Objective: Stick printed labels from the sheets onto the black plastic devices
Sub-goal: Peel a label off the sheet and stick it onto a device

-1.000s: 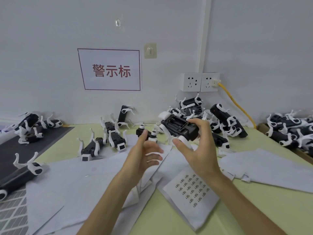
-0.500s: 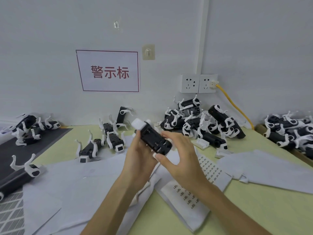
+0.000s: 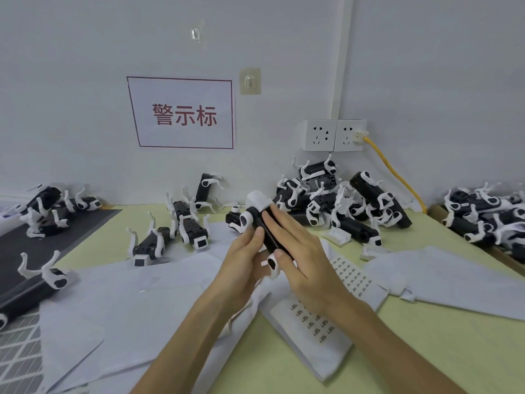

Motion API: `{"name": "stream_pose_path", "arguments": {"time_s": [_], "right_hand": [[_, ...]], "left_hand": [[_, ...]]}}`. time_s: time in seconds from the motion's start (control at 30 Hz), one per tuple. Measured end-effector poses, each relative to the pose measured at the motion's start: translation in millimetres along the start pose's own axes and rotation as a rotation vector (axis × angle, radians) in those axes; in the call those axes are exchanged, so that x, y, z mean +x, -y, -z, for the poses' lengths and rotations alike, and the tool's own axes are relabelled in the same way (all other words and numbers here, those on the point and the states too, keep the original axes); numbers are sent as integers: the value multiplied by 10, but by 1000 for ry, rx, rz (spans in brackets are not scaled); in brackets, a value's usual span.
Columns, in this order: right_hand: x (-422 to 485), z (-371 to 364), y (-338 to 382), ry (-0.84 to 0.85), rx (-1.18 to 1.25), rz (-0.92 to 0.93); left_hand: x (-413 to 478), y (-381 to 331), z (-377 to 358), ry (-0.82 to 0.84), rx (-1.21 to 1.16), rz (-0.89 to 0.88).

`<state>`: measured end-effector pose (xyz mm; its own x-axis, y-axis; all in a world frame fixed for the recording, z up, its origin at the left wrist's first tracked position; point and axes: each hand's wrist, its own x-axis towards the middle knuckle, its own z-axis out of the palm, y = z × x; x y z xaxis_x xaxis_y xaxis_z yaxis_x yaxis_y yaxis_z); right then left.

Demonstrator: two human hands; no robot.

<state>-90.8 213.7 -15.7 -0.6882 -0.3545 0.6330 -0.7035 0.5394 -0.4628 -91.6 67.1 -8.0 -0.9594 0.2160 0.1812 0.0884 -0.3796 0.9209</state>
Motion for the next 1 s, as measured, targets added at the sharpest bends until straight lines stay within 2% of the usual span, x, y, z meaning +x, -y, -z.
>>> {"name": "stream_pose_path", "arguments": {"time_s": [0.3, 0.5, 0.6, 0.7, 0.8, 1.0], "right_hand": [[-17, 76, 17, -83, 59, -8], [-23, 53, 11, -117, 76, 12], [-27, 7, 8, -65, 50, 11], [-26, 4, -20, 24, -12, 9], [-22, 22, -20, 73, 15, -15], [2, 81, 20, -54, 98, -11]], "left_hand": [[37, -26, 104, -130, -138, 8], [18, -20, 106, -59, -146, 14], [16, -21, 159, 31, -121, 31], [10, -19, 166, 54, -73, 47], [-4, -32, 109, 52, -35, 71], [7, -97, 85, -43, -217, 46]]}}
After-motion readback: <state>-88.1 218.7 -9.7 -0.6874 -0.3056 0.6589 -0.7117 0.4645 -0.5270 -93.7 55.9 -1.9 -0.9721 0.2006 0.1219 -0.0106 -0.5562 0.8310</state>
